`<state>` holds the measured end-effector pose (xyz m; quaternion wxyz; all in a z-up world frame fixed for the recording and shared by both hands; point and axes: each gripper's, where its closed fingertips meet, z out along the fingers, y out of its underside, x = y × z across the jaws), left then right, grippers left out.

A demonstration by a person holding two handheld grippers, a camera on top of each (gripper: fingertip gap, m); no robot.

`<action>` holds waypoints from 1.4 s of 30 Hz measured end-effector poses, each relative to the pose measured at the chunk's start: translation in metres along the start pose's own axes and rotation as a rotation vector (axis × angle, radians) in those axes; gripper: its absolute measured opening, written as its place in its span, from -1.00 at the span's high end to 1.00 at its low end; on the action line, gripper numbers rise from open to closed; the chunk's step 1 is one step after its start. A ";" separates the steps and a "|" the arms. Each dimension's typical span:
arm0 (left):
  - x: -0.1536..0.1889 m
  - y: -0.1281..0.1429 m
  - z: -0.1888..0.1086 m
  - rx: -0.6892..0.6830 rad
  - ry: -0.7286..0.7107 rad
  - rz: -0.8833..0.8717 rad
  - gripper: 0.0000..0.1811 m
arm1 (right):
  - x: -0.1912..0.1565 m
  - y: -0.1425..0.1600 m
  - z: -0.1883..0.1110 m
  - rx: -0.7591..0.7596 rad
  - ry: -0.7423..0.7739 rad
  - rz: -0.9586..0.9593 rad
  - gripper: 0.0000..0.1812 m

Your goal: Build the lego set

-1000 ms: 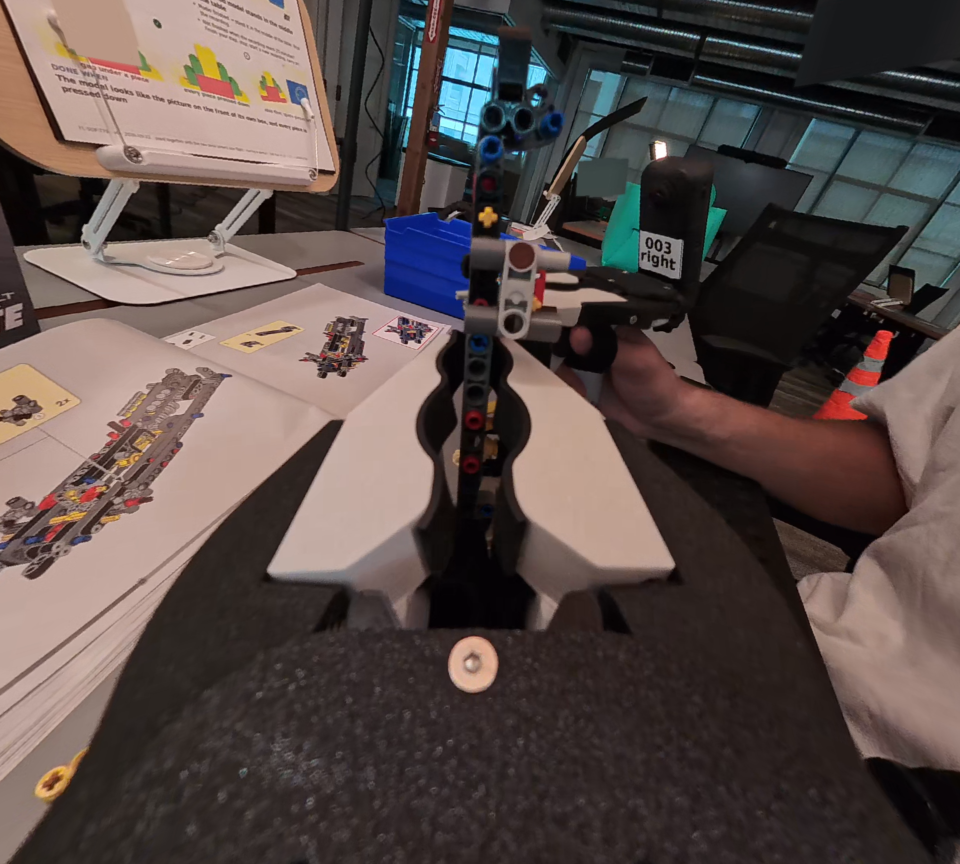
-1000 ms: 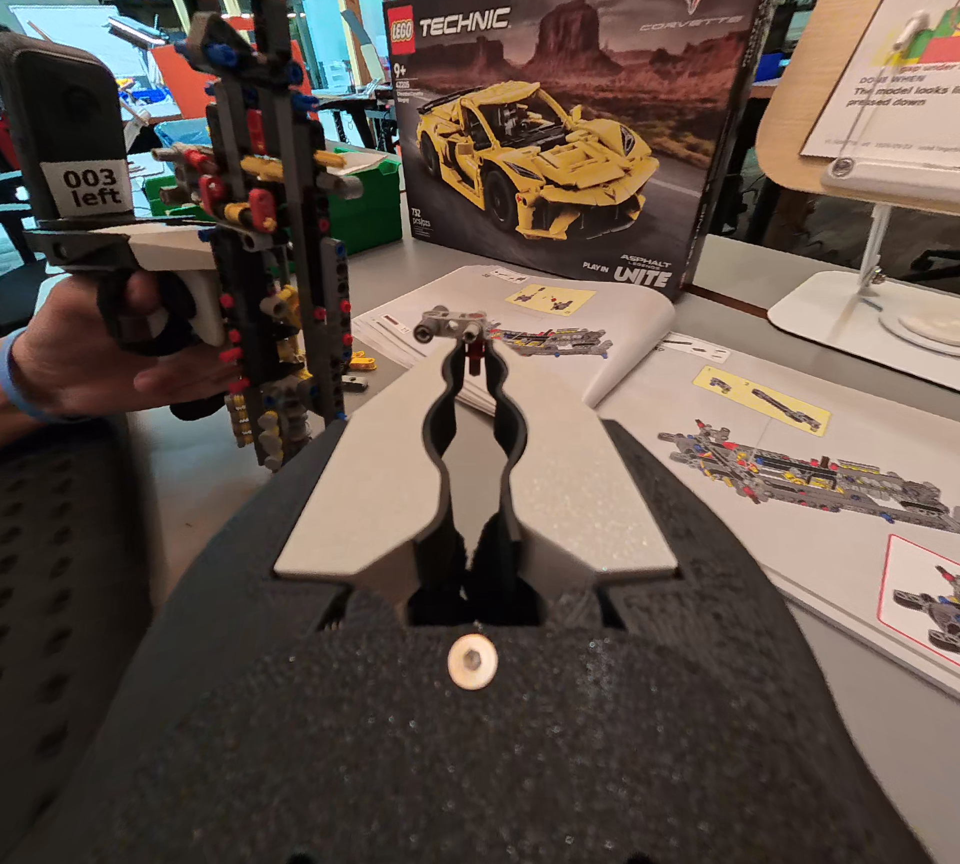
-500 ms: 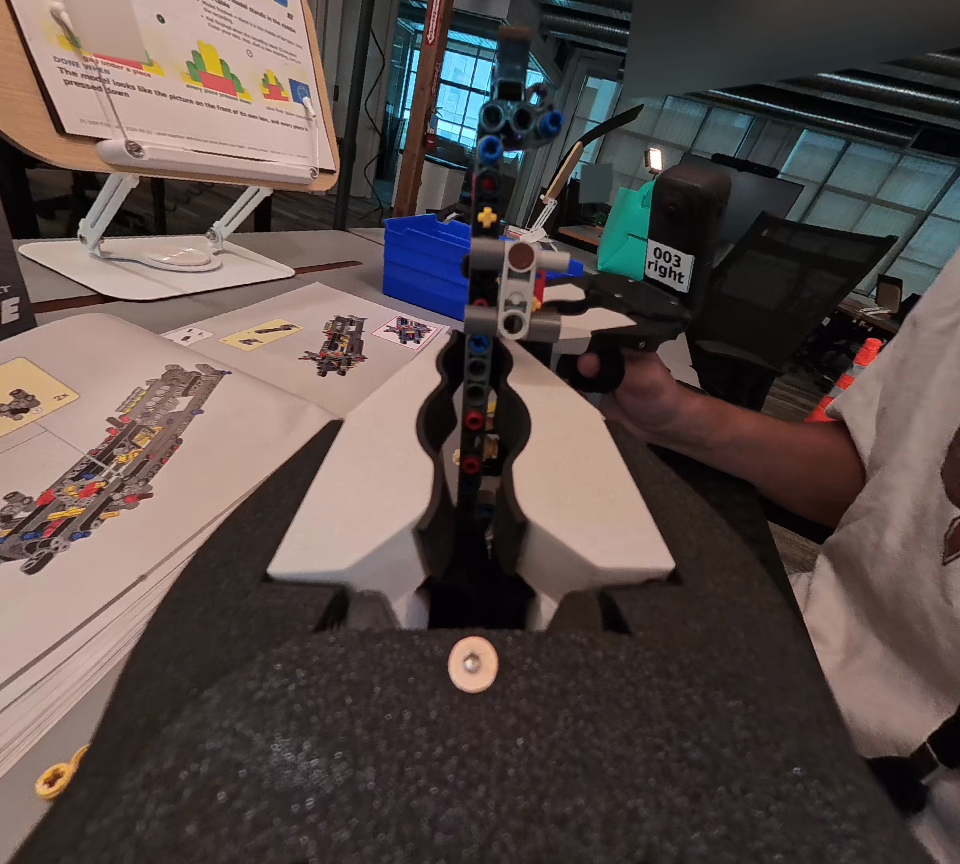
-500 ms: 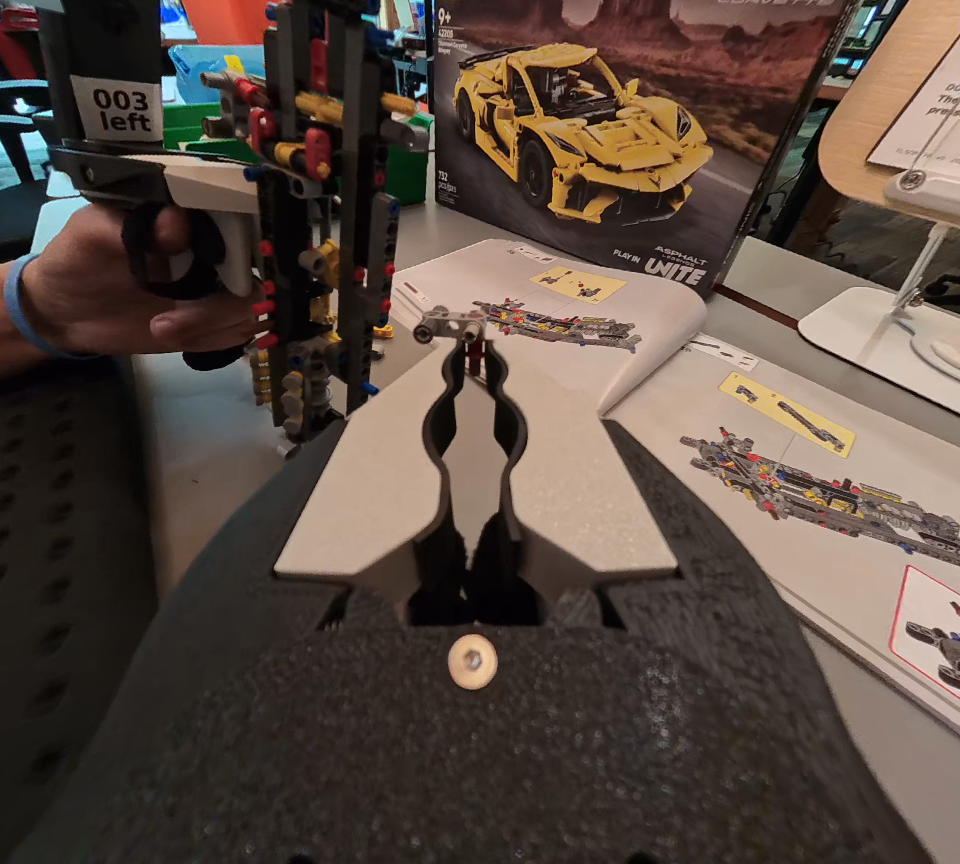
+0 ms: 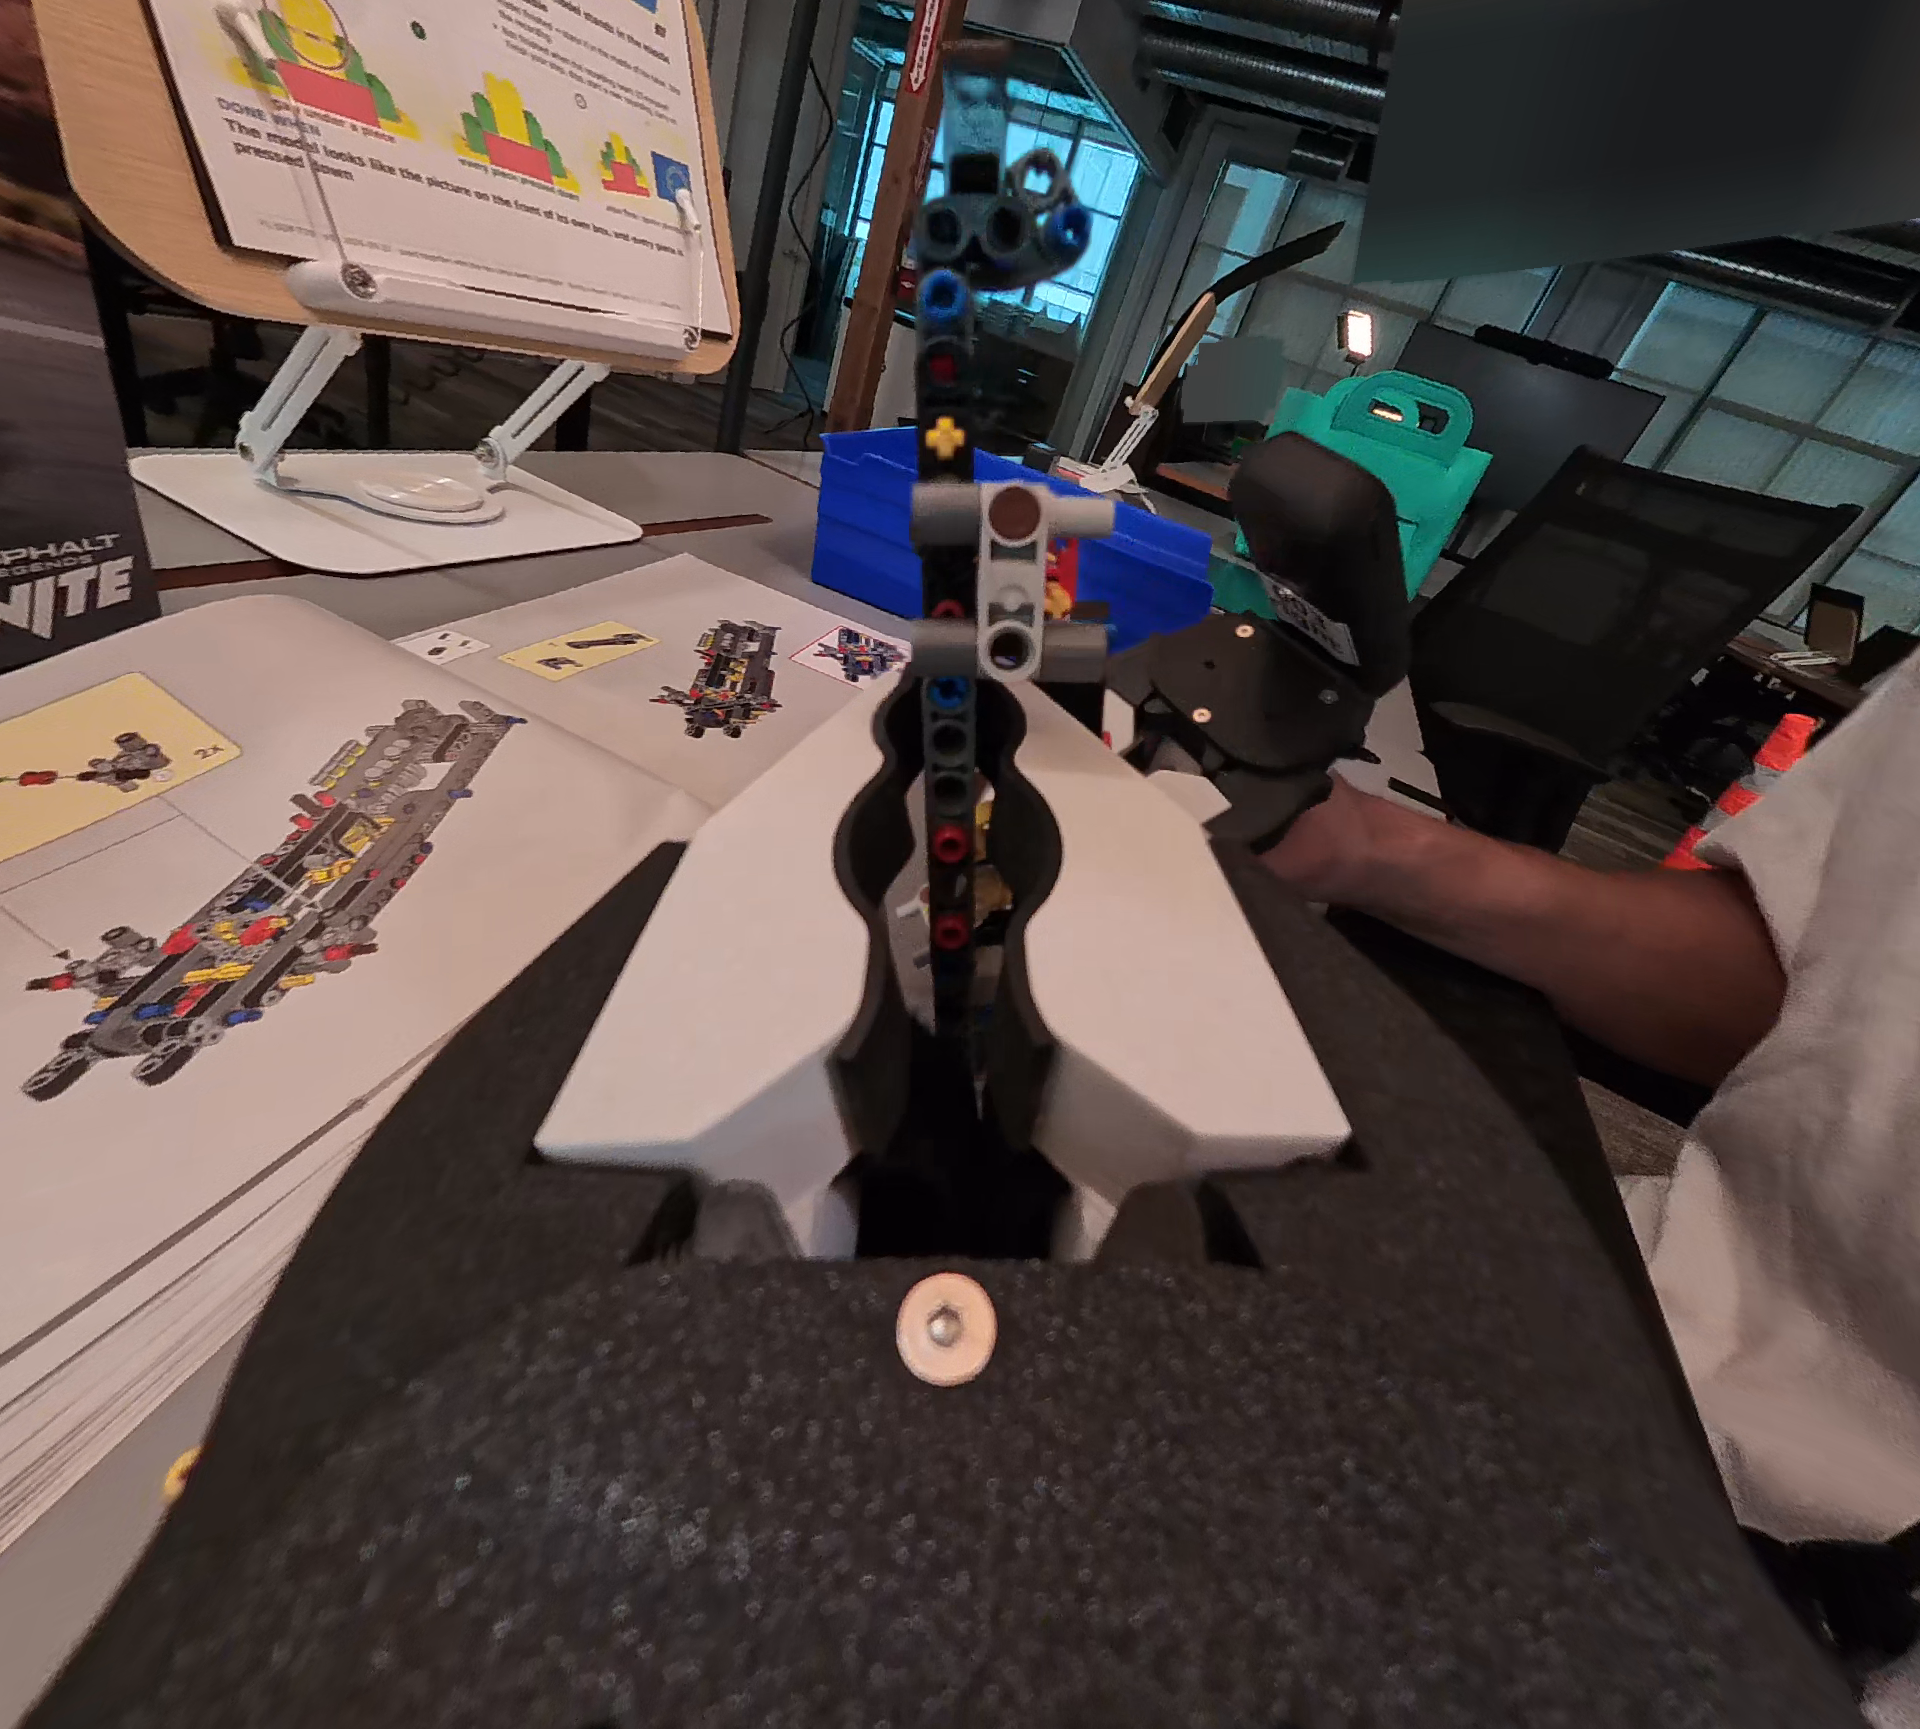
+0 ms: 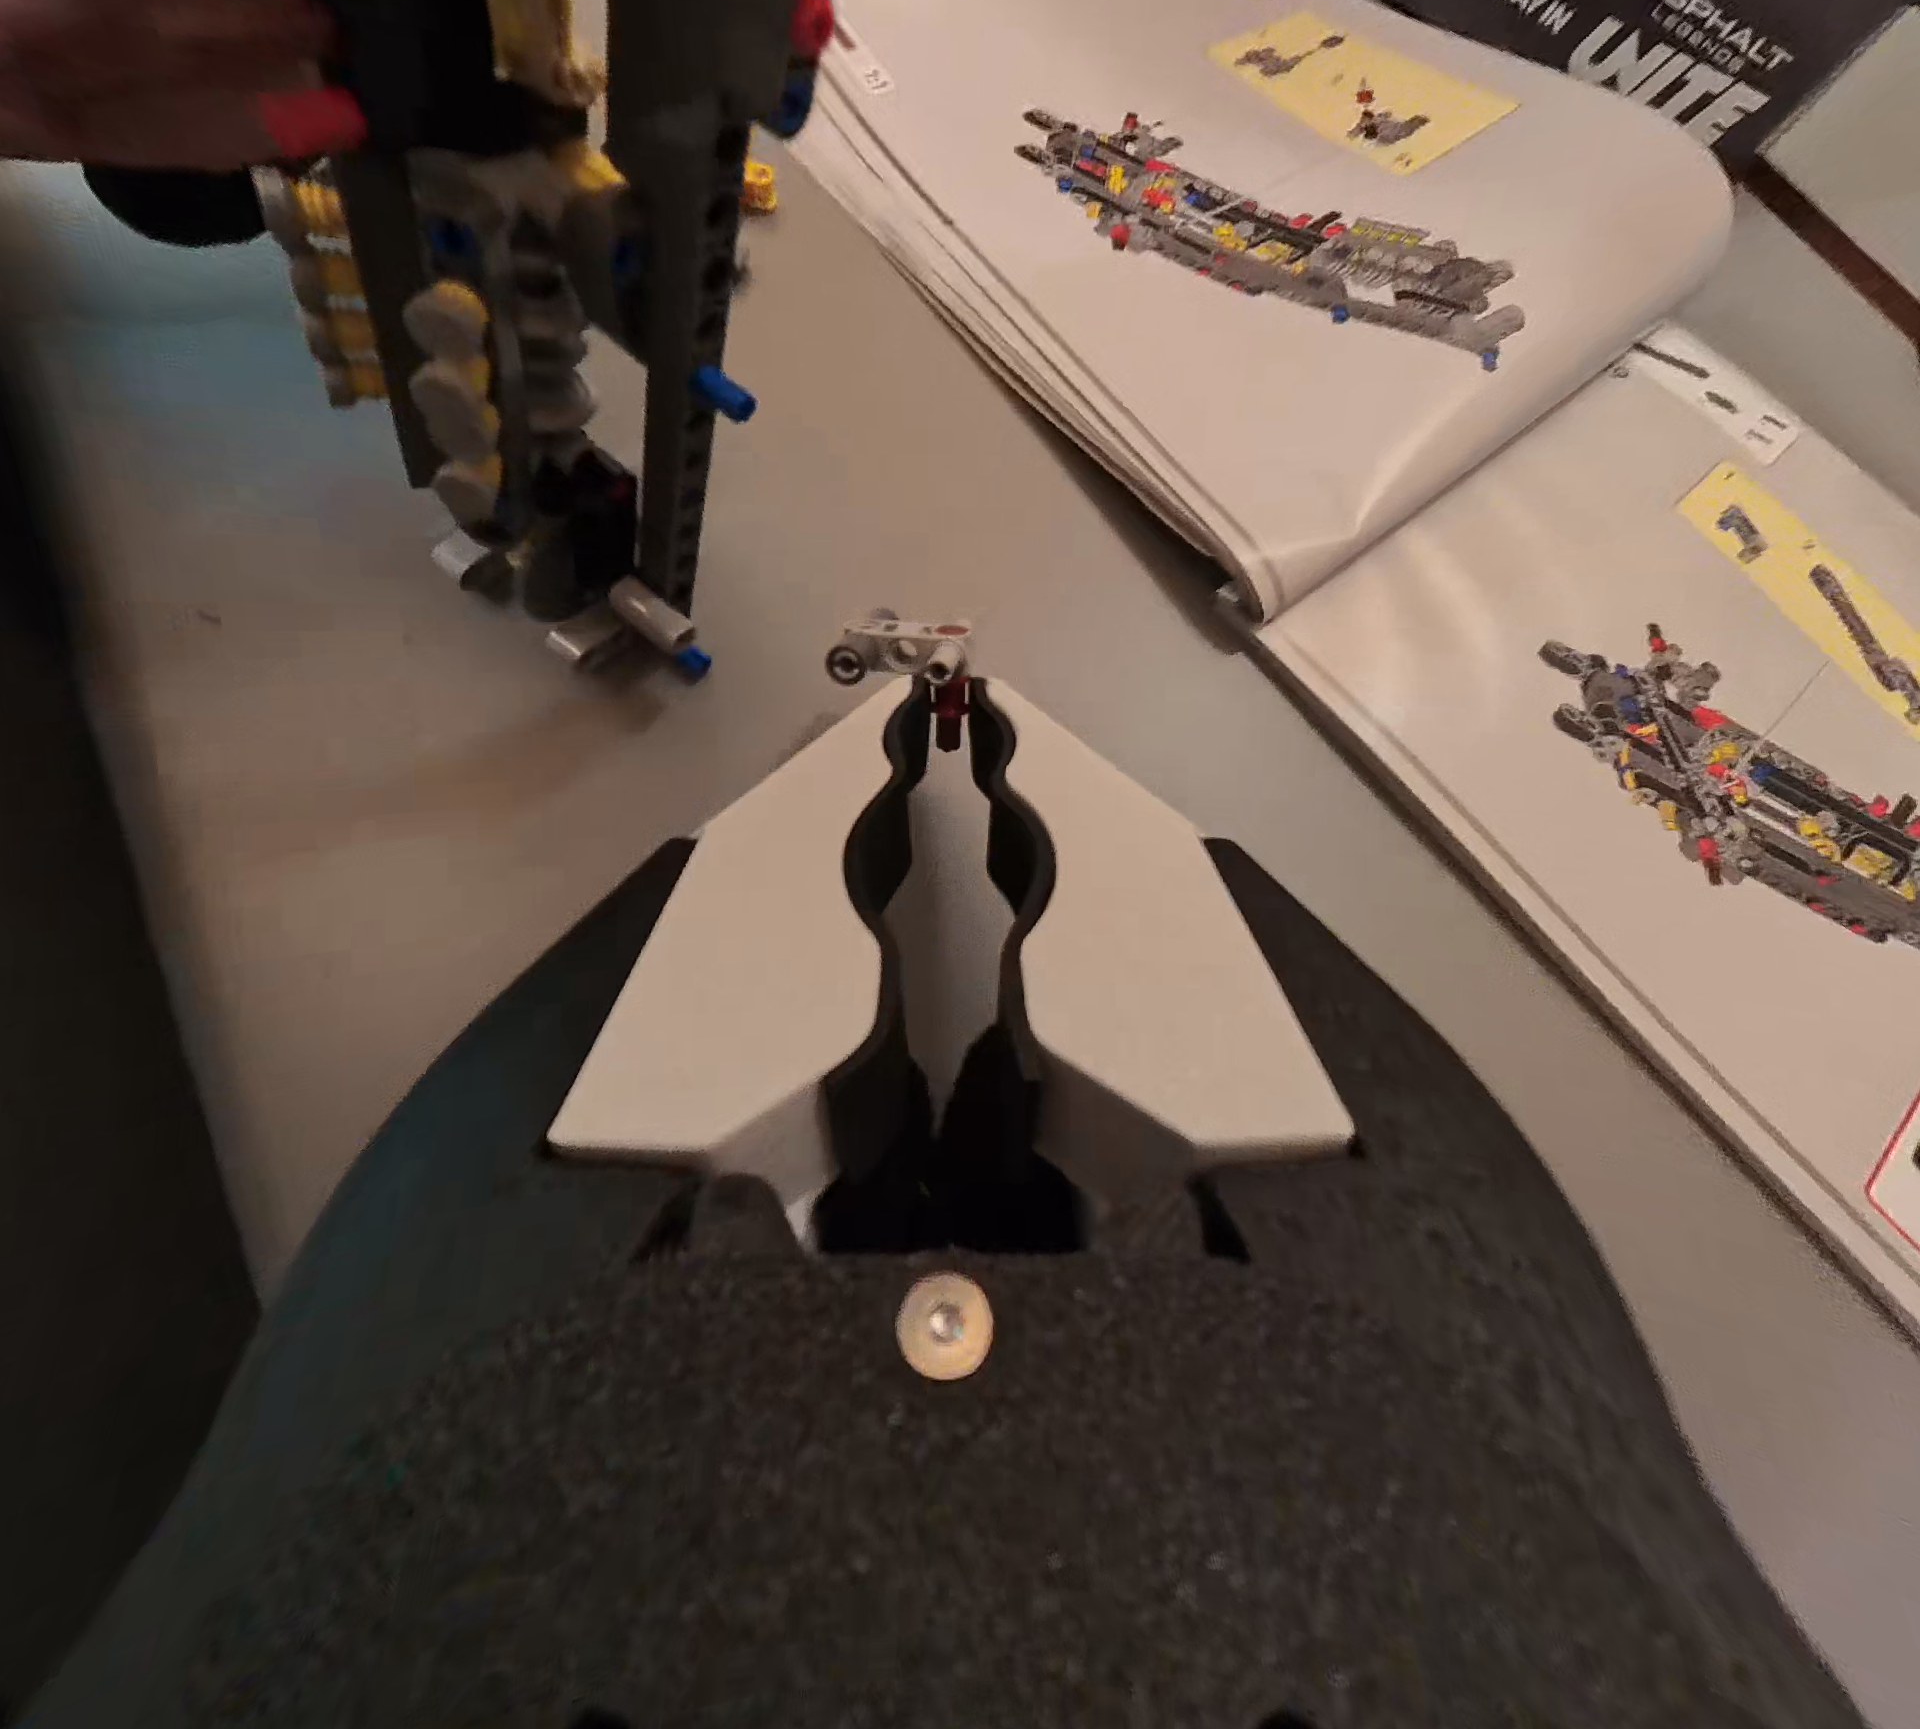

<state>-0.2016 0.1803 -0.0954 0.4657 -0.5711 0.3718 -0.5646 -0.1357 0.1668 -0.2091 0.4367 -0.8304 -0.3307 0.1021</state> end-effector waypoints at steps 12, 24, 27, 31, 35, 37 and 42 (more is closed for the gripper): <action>0.004 -0.001 0.002 -0.006 -0.079 0.155 0.92 | -0.021 0.016 0.003 -0.070 -0.104 0.052 0.91; 0.017 -0.002 0.006 -0.008 -0.135 0.326 0.92 | -0.022 -0.022 -0.027 0.154 -0.098 0.184 0.74; 0.016 -0.002 0.008 -0.011 -0.169 0.361 0.92 | -0.038 -0.084 -0.068 0.378 -0.011 0.099 0.74; 0.015 -0.002 0.009 -0.012 -0.185 0.347 0.92 | -0.058 -0.137 -0.088 0.407 0.237 -0.246 0.76; 0.015 -0.002 0.008 -0.014 -0.189 0.349 0.93 | -0.063 -0.153 -0.077 0.328 0.314 -0.458 0.77; 0.017 -0.002 0.009 -0.017 -0.184 0.366 0.93 | -0.057 -0.158 -0.071 0.310 0.334 -0.492 0.78; 0.021 0.000 0.010 -0.025 -0.193 0.430 0.93 | -0.055 -0.151 -0.059 0.248 0.290 -0.487 0.88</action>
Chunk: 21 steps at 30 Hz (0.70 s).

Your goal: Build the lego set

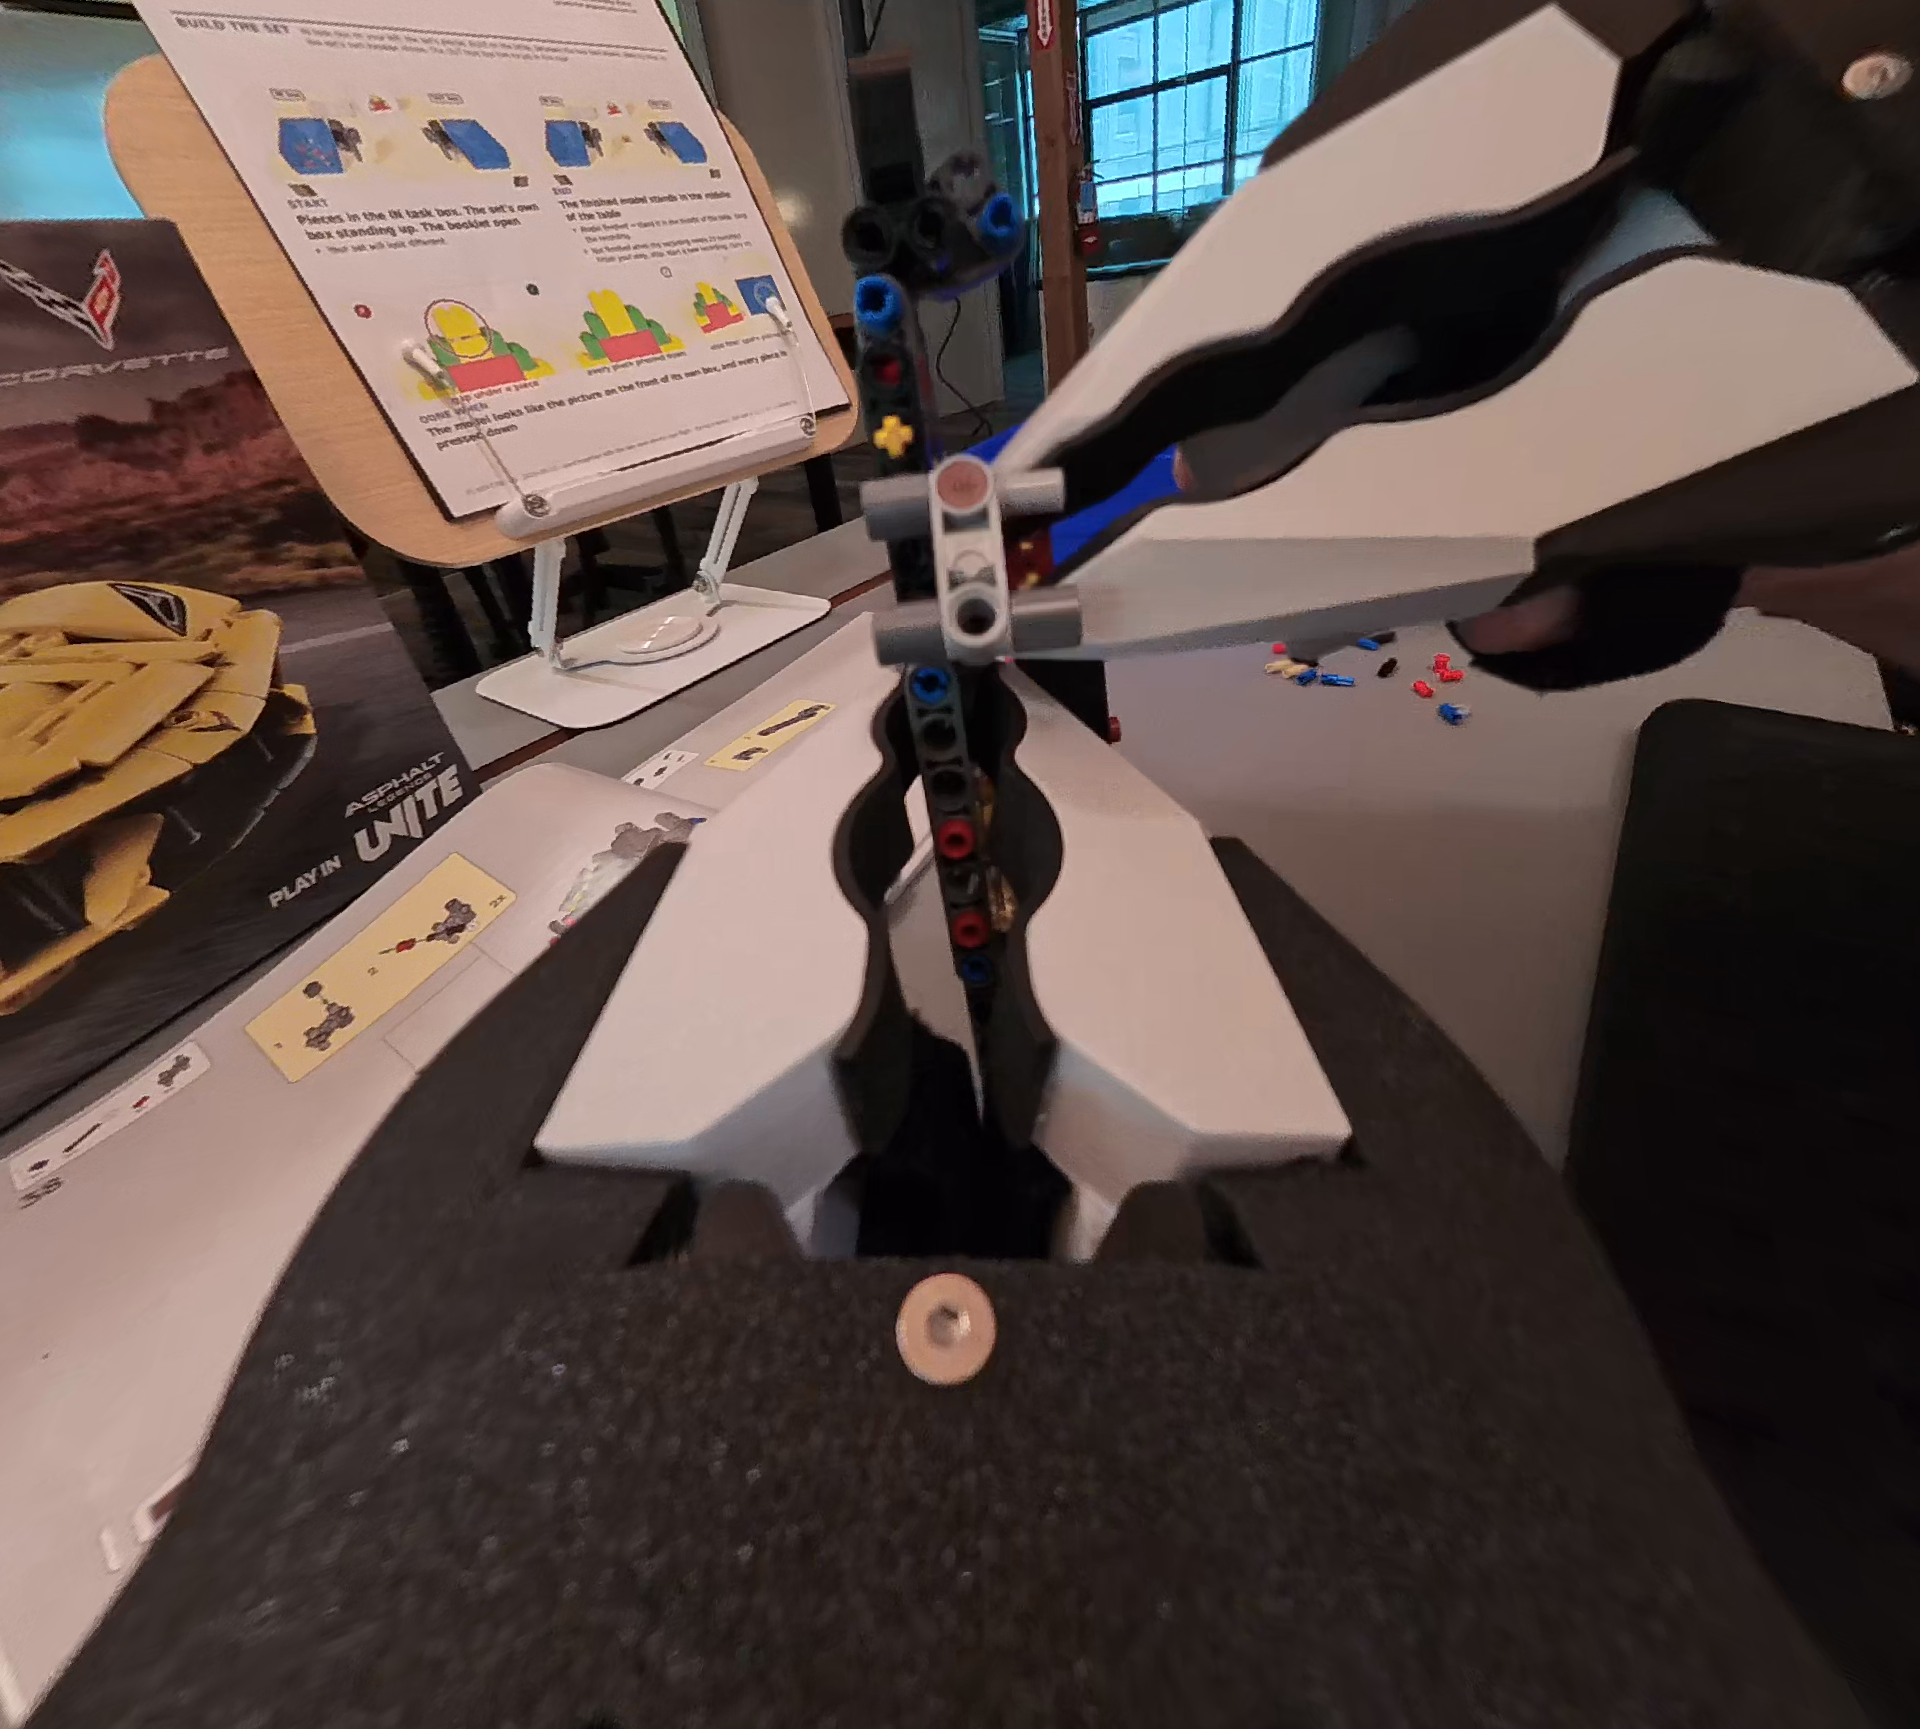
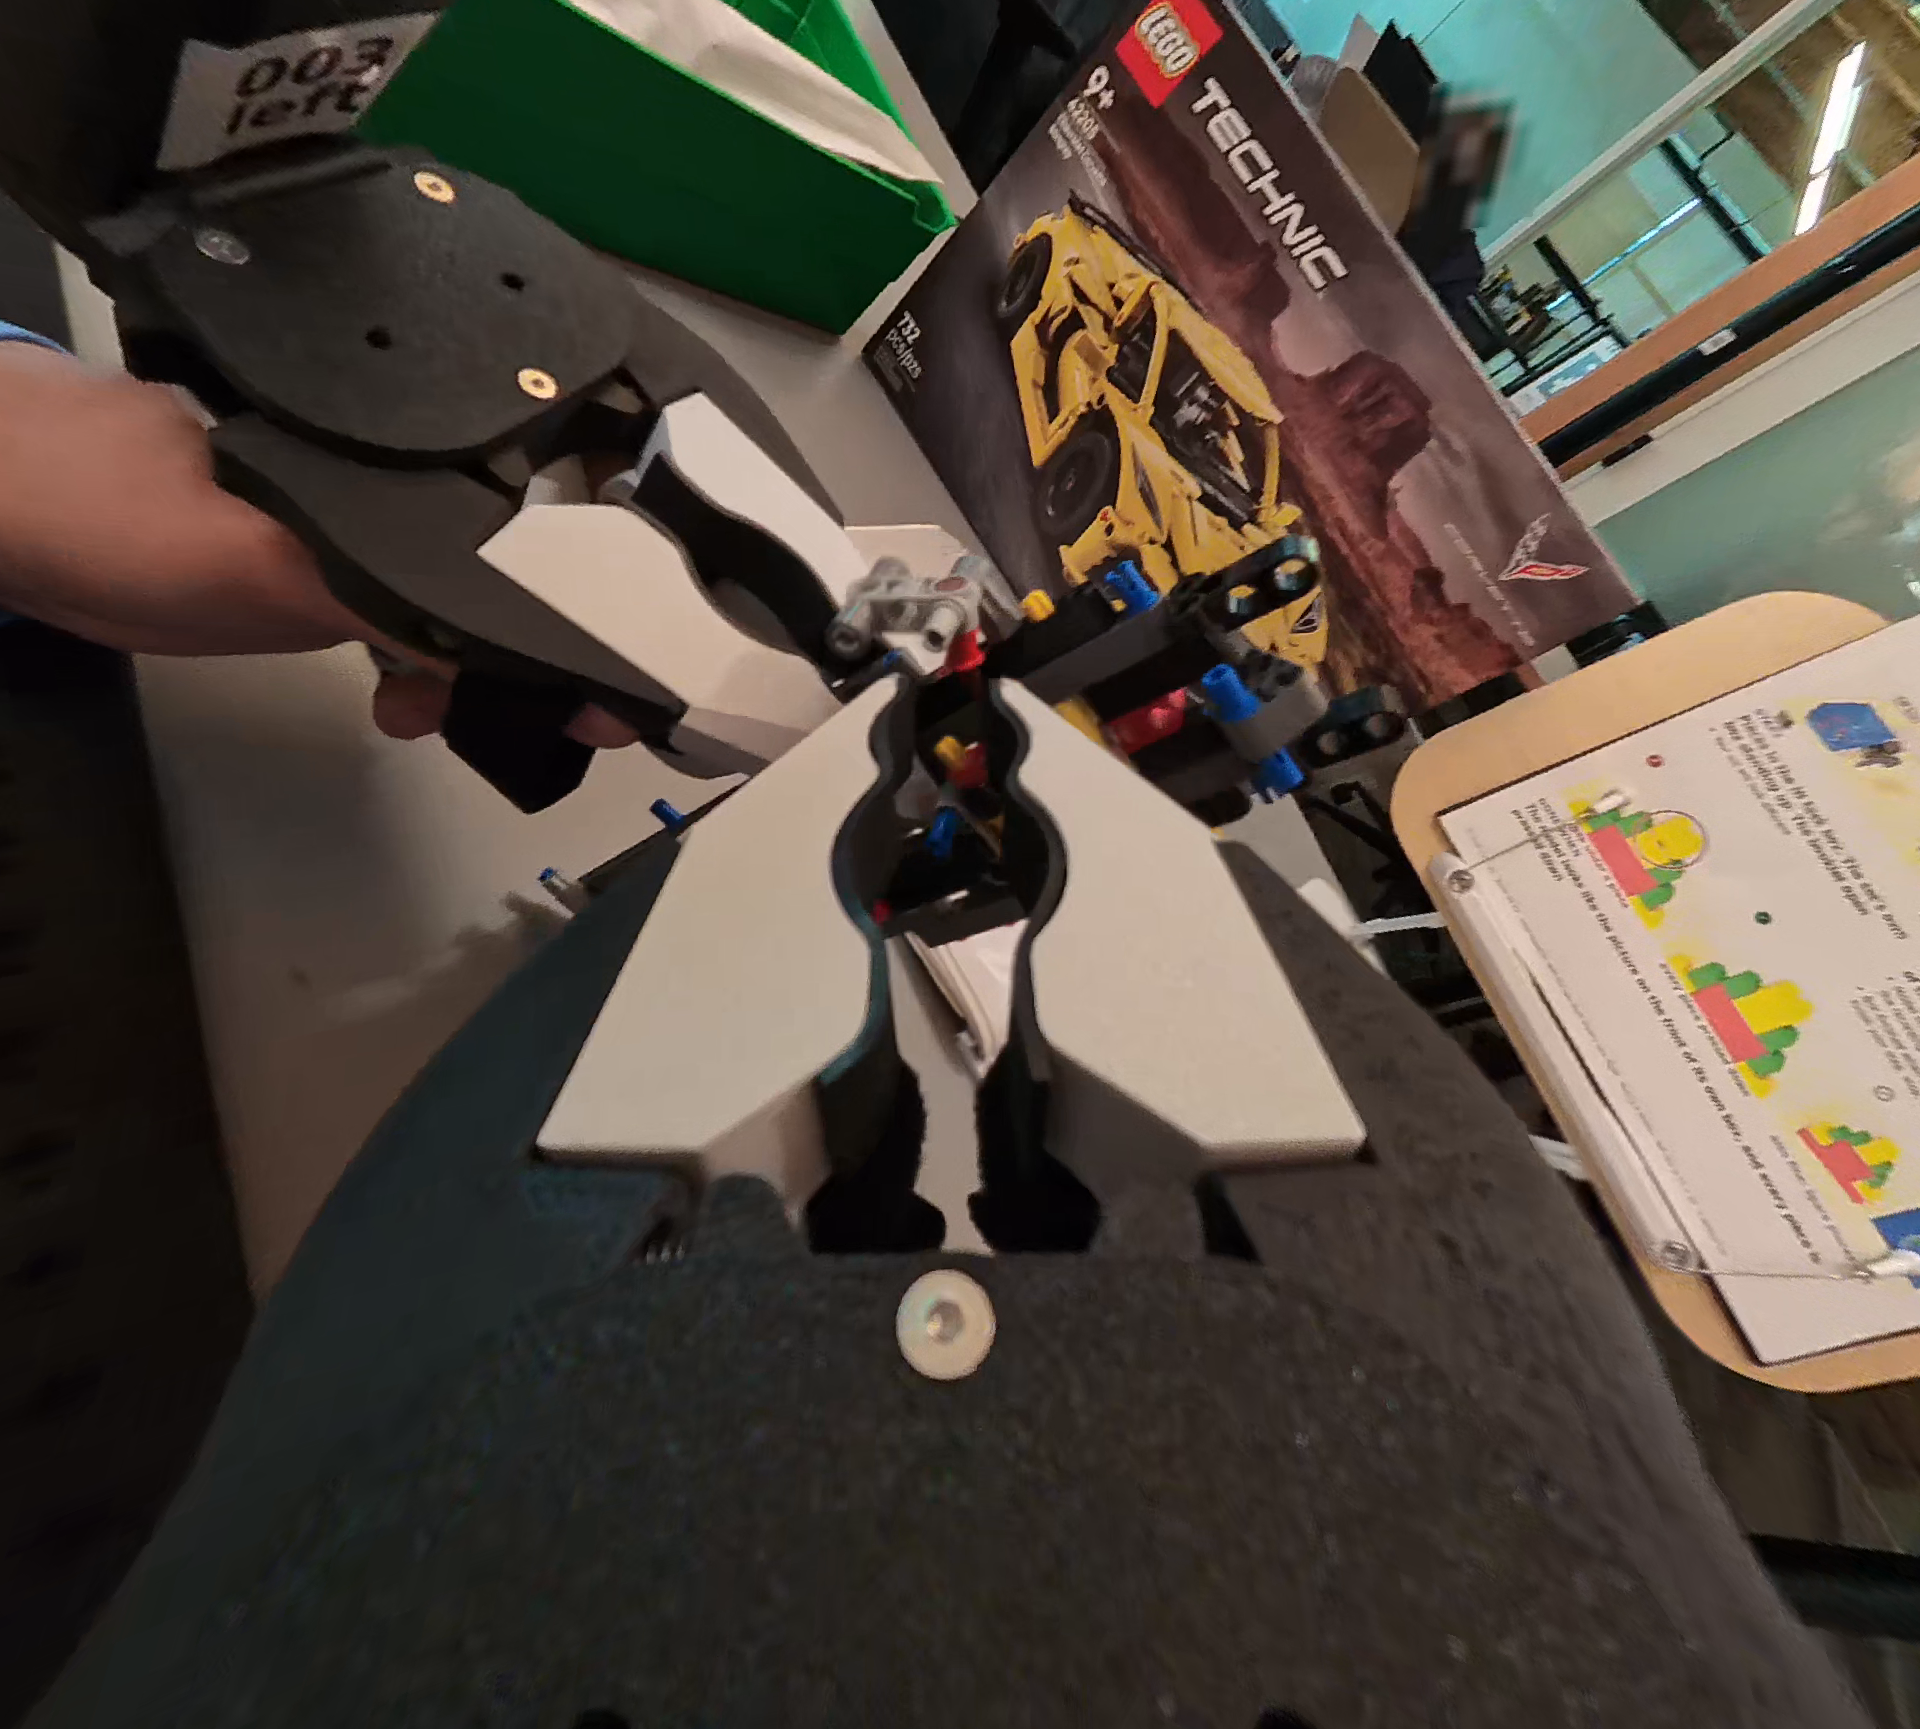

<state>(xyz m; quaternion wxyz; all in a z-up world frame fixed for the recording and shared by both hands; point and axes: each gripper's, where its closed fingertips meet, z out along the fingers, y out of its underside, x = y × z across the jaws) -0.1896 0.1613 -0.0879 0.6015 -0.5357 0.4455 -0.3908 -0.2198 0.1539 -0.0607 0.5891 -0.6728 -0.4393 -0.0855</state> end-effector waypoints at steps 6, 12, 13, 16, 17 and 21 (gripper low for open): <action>0.000 0.000 0.001 -0.004 -0.014 0.017 0.95 | -0.002 -0.002 0.001 0.029 -0.024 0.241 0.97; -0.005 0.001 0.001 -0.020 -0.085 0.085 0.92 | -0.014 -0.008 0.001 0.064 -0.263 0.857 0.97; -0.005 0.001 0.001 -0.020 -0.088 0.089 0.95 | -0.016 -0.009 0.000 0.077 -0.300 0.928 0.97; -0.005 0.001 0.001 -0.022 -0.094 0.086 0.95 | -0.018 -0.013 -0.001 0.118 -0.403 1.126 0.98; -0.005 0.001 0.001 -0.023 -0.099 0.088 0.95 | -0.019 -0.014 -0.002 0.135 -0.439 1.195 0.98; -0.004 0.001 0.002 -0.026 -0.109 0.101 0.95 | -0.020 -0.019 -0.005 0.228 -0.566 1.447 0.98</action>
